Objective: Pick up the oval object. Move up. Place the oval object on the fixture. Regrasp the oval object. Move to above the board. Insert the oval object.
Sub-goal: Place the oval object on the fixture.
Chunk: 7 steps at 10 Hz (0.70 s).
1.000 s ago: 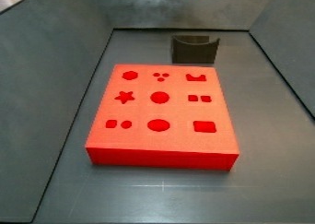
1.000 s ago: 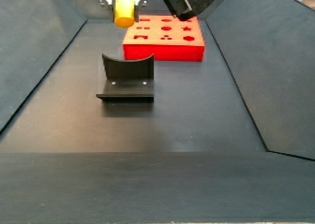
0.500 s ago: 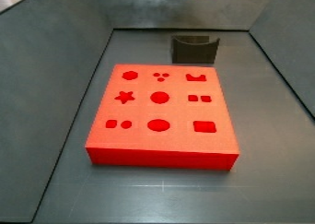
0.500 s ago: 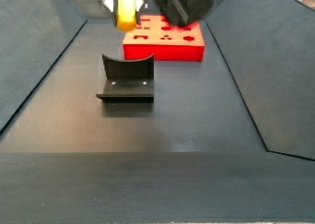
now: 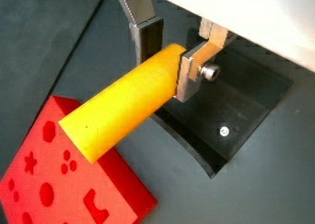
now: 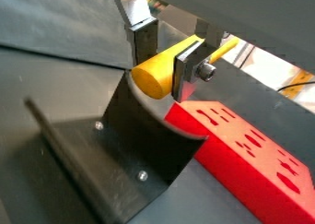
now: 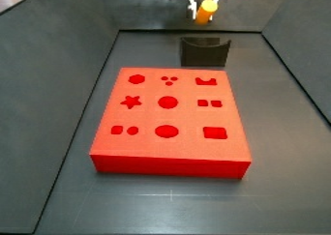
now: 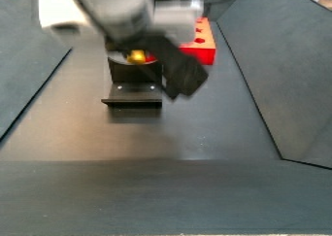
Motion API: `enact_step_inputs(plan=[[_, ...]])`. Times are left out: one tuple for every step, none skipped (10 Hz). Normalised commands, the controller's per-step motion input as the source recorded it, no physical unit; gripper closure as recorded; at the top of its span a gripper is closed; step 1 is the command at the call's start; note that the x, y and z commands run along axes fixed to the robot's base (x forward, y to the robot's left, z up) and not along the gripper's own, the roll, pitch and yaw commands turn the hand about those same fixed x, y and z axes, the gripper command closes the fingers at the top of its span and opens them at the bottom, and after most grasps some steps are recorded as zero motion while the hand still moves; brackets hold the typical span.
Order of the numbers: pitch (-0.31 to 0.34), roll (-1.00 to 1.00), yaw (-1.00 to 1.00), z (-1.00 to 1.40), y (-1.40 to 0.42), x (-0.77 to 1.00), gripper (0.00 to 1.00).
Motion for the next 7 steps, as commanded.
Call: enact_step_inputs(plan=[[-0.018, -0.51, -0.16, -1.0, 0.1, 0.16, 1.0], [-0.021, -0.4, -0.14, -1.0, 0.11, 0.16, 1.0], [-0.025, -0.25, -0.11, -1.0, 0.1, 0.17, 1.0], [-0.032, -0.19, -0.09, -1.0, 0.11, 0.18, 1.0], [-0.031, -0.17, -0.07, -0.87, 0.11, 0.16, 1.0], [-0.031, -0.16, -0.06, -0.75, 0.09, 0.14, 1.0], [-0.029, -0.14, -0.05, -0.55, 0.06, 0.11, 1.0]])
